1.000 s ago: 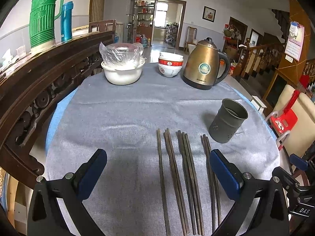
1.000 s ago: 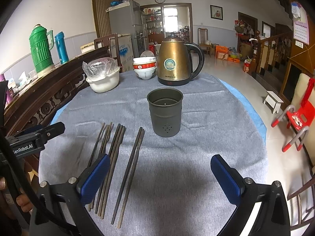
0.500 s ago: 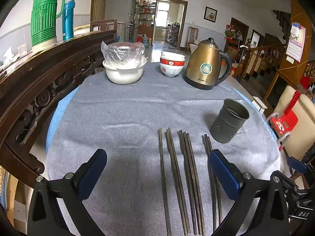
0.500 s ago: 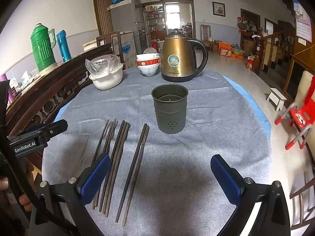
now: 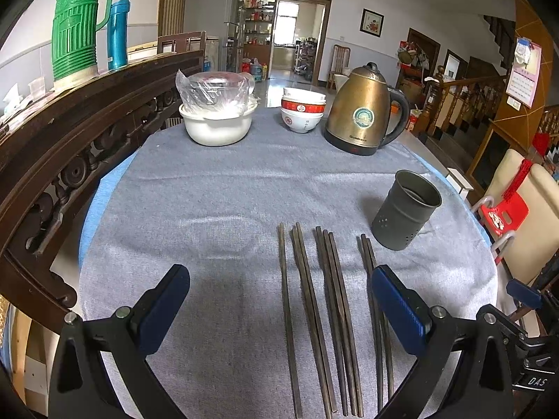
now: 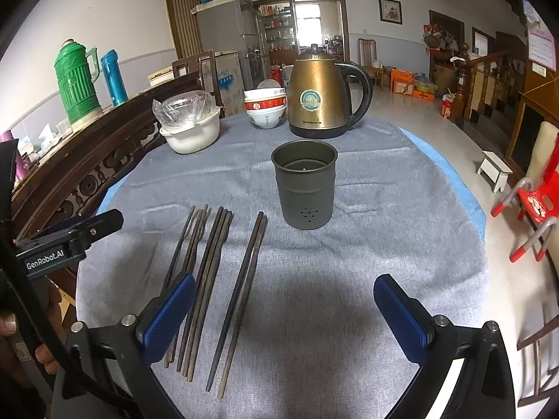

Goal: Organize utensils

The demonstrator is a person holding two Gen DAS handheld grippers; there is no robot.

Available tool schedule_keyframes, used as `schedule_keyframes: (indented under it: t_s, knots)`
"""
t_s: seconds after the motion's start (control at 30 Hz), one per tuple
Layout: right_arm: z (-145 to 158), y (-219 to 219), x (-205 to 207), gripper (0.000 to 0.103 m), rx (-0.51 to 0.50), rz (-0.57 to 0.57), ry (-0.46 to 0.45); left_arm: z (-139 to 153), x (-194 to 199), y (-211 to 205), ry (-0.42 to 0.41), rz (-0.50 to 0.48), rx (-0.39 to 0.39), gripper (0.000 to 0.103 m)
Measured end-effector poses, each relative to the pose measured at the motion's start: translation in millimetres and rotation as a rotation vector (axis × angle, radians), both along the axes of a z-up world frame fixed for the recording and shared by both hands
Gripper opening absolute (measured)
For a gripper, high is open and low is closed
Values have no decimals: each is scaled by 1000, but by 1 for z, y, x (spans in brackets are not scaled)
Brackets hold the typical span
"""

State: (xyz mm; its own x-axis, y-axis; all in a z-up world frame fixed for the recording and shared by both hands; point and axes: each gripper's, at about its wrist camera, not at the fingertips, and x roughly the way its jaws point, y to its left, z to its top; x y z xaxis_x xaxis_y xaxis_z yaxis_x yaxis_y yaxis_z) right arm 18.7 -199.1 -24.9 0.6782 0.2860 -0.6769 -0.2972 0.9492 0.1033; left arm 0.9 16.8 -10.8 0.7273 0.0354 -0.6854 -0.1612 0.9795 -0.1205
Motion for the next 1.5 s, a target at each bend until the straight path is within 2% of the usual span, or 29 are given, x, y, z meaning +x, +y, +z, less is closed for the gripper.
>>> schedule_keyframes:
  t_s: [0.37,0.97,1.07,1.33,1.5]
  knots:
    - [4,-3,-2,103,1,-24,-25,0,-2,-3,-5,-10,-6,103]
    - [0,-2,-1,103,29,7,3,0,-4,-2,-1,-5,3,103]
    - [-7,1,4,103,-9,10,36,-6,-3,5,27,18,5,103]
    - [-39,1,34,103,-47,19,220,-40,5,40,166,107,-75,103]
    - [-56,9,60,103,-12,54,340,-58,8,51,230,140,-122,103]
